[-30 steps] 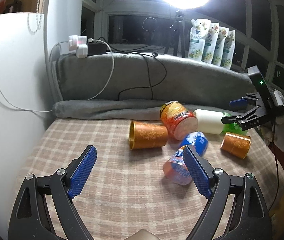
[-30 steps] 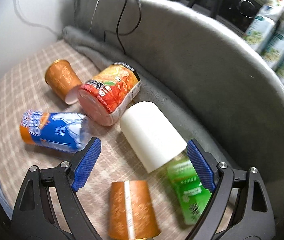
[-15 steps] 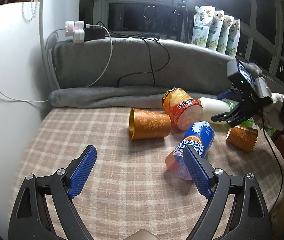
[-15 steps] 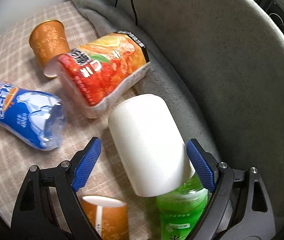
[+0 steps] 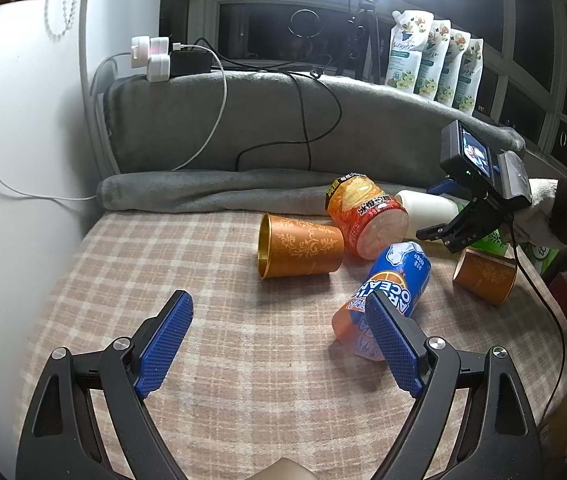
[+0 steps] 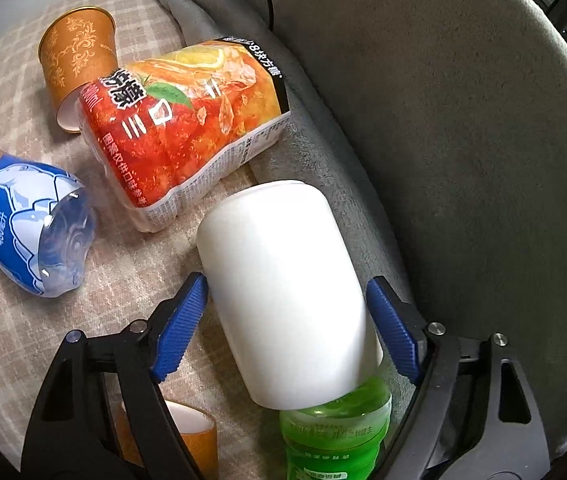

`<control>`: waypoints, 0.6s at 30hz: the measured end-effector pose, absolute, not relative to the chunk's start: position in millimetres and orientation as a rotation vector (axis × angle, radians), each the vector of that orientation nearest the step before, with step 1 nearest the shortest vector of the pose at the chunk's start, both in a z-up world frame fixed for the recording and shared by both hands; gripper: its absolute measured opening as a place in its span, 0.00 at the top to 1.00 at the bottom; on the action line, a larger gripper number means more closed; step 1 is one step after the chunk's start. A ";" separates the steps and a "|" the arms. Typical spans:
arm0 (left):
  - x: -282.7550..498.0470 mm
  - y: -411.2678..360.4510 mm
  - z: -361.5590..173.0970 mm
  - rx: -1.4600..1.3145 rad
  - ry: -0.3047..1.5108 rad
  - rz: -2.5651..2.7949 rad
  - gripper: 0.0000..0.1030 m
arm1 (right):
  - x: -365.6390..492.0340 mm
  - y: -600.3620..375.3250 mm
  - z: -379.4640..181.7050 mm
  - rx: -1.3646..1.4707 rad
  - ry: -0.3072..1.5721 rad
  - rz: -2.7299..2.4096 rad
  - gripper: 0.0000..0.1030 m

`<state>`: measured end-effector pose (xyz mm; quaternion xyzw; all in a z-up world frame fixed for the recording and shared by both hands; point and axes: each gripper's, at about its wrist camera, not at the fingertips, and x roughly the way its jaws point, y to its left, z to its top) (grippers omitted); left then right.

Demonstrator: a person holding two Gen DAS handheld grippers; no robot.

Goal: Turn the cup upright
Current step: 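Close the right gripper around the white cup's body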

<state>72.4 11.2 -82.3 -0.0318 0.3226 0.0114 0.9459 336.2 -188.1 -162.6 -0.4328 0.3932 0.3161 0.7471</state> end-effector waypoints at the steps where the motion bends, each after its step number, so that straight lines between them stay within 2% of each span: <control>1: 72.3 10.9 -82.3 -0.065 0.657 0.023 0.14 | 334.3 -185.3 -162.9 -0.946 0.857 0.690 0.20; 18: 71.7 11.6 -83.3 -0.075 0.656 0.028 0.14 | 320.8 -198.0 -133.0 -0.889 0.822 0.690 0.22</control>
